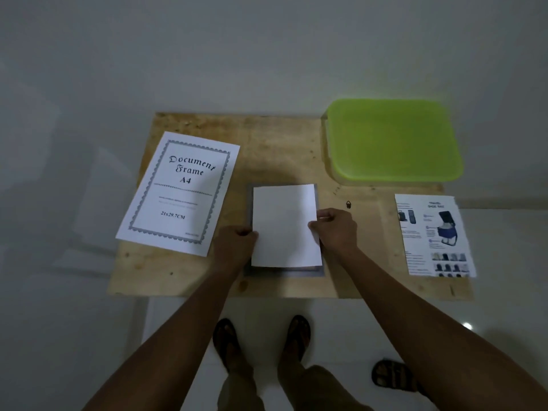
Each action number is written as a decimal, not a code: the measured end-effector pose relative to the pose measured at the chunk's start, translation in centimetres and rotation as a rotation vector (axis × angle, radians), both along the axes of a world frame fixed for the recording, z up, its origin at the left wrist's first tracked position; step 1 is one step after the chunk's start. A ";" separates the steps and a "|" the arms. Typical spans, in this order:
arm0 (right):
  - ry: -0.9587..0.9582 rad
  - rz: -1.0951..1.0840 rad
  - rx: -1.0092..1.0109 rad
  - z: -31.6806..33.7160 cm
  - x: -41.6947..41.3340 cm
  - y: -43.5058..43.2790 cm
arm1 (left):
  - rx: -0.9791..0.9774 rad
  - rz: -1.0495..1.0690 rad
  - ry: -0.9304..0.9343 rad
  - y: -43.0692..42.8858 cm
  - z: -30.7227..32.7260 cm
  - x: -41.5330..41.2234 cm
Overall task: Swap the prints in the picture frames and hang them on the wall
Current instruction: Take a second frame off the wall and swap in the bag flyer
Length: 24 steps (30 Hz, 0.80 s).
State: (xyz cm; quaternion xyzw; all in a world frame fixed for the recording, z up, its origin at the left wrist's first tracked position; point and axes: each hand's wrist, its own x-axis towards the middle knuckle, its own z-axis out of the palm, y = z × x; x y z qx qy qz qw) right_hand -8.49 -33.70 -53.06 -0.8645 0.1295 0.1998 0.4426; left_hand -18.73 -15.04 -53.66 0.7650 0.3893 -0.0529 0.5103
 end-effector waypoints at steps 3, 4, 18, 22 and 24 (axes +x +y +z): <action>-0.042 0.063 -0.064 -0.8 0.0 -0.4 | 0.112 -0.049 -0.019 0.0 0.0 0.5; -0.065 0.083 -0.075 -1.0 -0.1 -0.5 | 0.154 -0.055 -0.028 -0.1 0.1 0.5; -0.192 0.160 -0.112 -1.7 -0.6 -0.9 | 0.341 -0.099 -0.047 -0.3 0.2 0.2; -0.214 0.167 -0.150 -1.7 -0.6 -0.6 | 0.377 -0.103 -0.052 0.0 -0.3 0.2; -0.229 0.188 -0.174 -1.8 -0.6 -0.5 | 0.398 -0.114 -0.063 0.1 -0.6 0.2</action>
